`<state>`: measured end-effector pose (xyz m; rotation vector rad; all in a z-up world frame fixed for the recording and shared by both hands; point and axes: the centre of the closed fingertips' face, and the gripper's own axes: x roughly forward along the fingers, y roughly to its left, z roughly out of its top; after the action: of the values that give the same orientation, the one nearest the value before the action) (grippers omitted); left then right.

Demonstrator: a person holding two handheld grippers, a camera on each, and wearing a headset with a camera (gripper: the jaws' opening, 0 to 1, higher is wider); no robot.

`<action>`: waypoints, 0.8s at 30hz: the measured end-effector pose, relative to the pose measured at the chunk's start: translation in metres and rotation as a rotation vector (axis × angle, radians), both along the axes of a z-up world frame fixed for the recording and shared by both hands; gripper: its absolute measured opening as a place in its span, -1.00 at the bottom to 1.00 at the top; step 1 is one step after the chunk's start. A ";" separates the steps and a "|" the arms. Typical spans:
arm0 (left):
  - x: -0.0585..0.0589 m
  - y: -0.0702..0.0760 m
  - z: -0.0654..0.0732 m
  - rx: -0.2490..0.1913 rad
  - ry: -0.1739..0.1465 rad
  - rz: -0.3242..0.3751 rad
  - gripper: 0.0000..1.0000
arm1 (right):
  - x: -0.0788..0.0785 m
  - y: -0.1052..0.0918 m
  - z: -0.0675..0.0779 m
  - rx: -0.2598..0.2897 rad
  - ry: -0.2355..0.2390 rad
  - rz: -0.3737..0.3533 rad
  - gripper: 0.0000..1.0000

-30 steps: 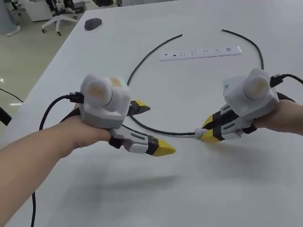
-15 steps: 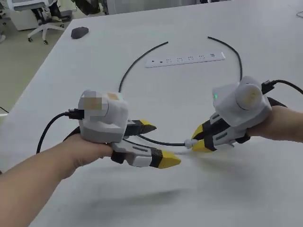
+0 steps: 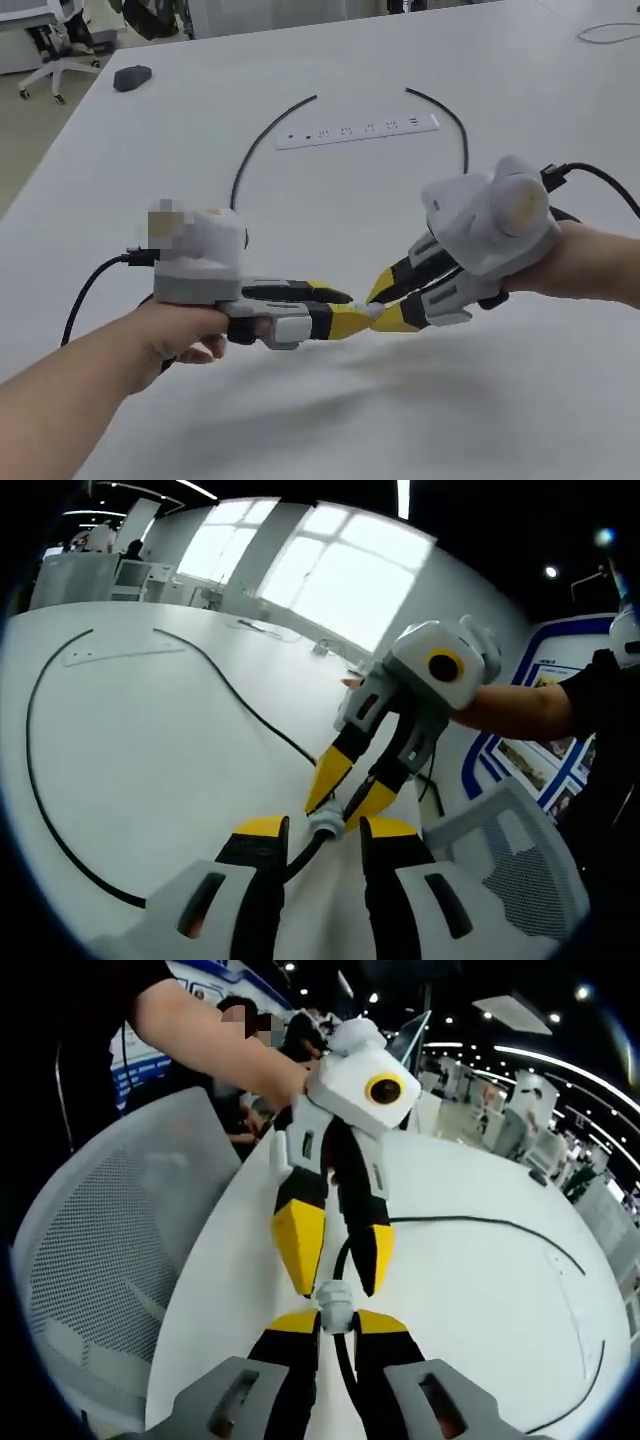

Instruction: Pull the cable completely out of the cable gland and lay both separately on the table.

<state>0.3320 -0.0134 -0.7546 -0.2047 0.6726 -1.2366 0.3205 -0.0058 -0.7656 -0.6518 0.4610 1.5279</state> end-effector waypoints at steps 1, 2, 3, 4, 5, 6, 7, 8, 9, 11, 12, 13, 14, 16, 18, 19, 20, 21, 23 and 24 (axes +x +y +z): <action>-0.005 -0.002 0.001 0.003 -0.011 -0.026 -0.42 | 0.000 0.000 0.001 -0.001 -0.004 0.004 -0.85; -0.006 -0.003 0.001 0.001 -0.017 -0.035 -0.41 | 0.000 0.000 0.001 -0.001 0.000 0.003 -0.85; -0.006 -0.004 0.001 0.005 -0.005 -0.030 -0.41 | -0.001 0.001 0.002 0.002 0.001 0.005 -0.85; -0.006 -0.003 -0.001 0.014 -0.007 -0.030 -0.43 | -0.001 0.001 0.001 0.001 -0.003 0.007 -0.85; -0.005 -0.003 -0.001 0.013 -0.009 -0.026 -0.47 | -0.001 0.001 0.001 0.000 -0.003 0.007 -0.85; -0.006 -0.003 -0.001 0.013 -0.007 -0.025 -0.50 | -0.002 0.002 0.001 0.002 0.000 0.009 -0.85; -0.006 -0.002 -0.002 0.017 -0.006 -0.026 -0.52 | -0.003 0.002 0.001 0.001 -0.002 0.011 -0.85; -0.006 -0.001 -0.003 0.023 -0.007 -0.029 -0.57 | -0.003 0.003 0.001 0.002 -0.003 0.014 -0.85; -0.007 0.000 -0.004 0.032 -0.015 -0.036 -0.62 | -0.004 0.003 0.002 0.003 -0.008 0.019 -0.85; -0.010 0.000 -0.004 0.034 -0.028 -0.050 -0.64 | -0.005 0.004 0.002 0.002 -0.034 0.037 -0.85; -0.011 0.000 -0.004 0.036 -0.034 -0.059 -0.65 | -0.005 0.004 0.002 0.001 -0.035 0.038 -0.85; -0.010 0.000 -0.004 0.032 -0.035 -0.059 -0.66 | -0.005 0.005 0.003 0.001 -0.037 0.039 -0.85; -0.011 0.000 -0.003 0.029 -0.030 -0.061 -0.67 | -0.005 0.005 0.003 0.001 -0.036 0.040 -0.85; -0.011 0.000 -0.003 0.028 -0.031 -0.061 -0.67 | -0.005 0.005 0.003 0.001 -0.037 0.043 -0.85; -0.011 0.000 -0.003 0.026 -0.027 -0.060 -0.67 | -0.006 0.005 0.003 0.001 -0.042 0.047 -0.85; -0.011 0.000 -0.003 0.024 -0.023 -0.059 -0.67 | -0.006 0.005 0.003 0.001 -0.041 0.046 -0.85; -0.011 0.000 -0.003 0.021 -0.014 -0.056 -0.67 | -0.006 0.005 0.003 0.000 -0.042 0.047 -0.85; -0.010 -0.001 -0.002 0.013 -0.010 -0.049 -0.67 | -0.006 0.005 0.003 0.000 -0.044 0.047 -0.85; -0.009 -0.001 -0.001 0.001 0.001 -0.039 -0.67 | -0.005 0.005 0.005 0.005 -0.039 0.039 -0.85; -0.008 -0.002 0.000 -0.003 0.002 -0.034 -0.67 | -0.005 0.005 0.005 0.005 -0.042 0.038 -0.85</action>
<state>0.3239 -0.0150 -0.7548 -0.1979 0.6777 -1.2699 0.3158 -0.0010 -0.7604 -0.6911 0.4149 1.5481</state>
